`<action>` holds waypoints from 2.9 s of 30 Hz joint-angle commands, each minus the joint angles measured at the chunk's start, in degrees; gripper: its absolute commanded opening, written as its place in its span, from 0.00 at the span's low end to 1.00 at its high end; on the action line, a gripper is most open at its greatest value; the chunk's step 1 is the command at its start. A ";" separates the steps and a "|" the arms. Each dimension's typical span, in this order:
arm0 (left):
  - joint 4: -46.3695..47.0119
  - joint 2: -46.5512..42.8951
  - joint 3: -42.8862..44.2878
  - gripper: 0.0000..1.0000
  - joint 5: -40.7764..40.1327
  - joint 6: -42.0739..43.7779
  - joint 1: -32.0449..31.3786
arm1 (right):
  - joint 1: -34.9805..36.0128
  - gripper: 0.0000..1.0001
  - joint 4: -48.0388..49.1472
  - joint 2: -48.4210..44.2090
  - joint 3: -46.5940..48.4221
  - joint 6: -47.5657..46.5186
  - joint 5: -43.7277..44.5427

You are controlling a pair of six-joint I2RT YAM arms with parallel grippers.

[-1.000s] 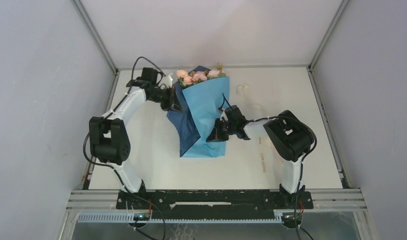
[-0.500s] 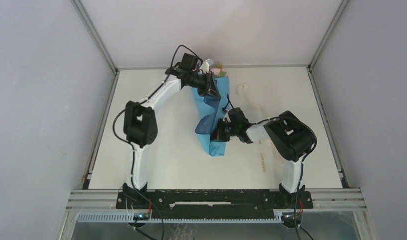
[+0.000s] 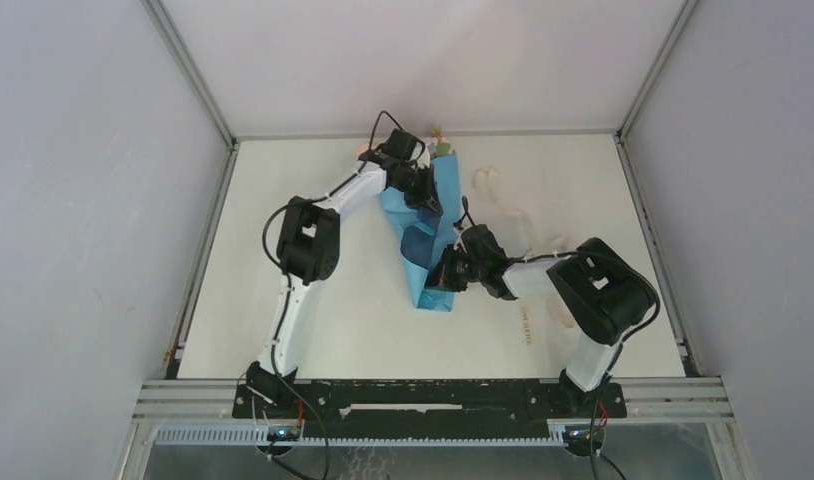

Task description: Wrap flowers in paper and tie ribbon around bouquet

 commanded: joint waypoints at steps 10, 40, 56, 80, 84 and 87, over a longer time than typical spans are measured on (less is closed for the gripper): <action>2.03 -0.62 -1.94 0.00 -6.41 6.72 -3.39 | -7.60 0.00 -8.56 -11.92 -3.70 -2.17 2.18; 5.60 1.98 -1.60 0.18 -4.94 1.34 -7.67 | -10.56 0.33 -9.71 -14.74 -1.81 -4.90 5.49; 6.30 0.97 -1.71 0.66 -4.62 1.51 -7.62 | -13.34 0.57 -3.68 -4.82 6.20 -4.70 6.49; 6.21 0.41 -1.76 0.68 -5.48 2.86 -7.69 | -15.84 0.53 -6.27 -8.60 6.24 -3.39 11.45; 6.21 0.46 -1.70 0.68 -5.56 2.93 -7.66 | -16.18 0.48 -4.29 -6.10 6.24 -2.39 10.80; 6.21 0.29 -1.58 0.68 -5.70 3.02 -7.66 | -16.28 0.44 -3.10 -4.10 6.33 -2.10 10.17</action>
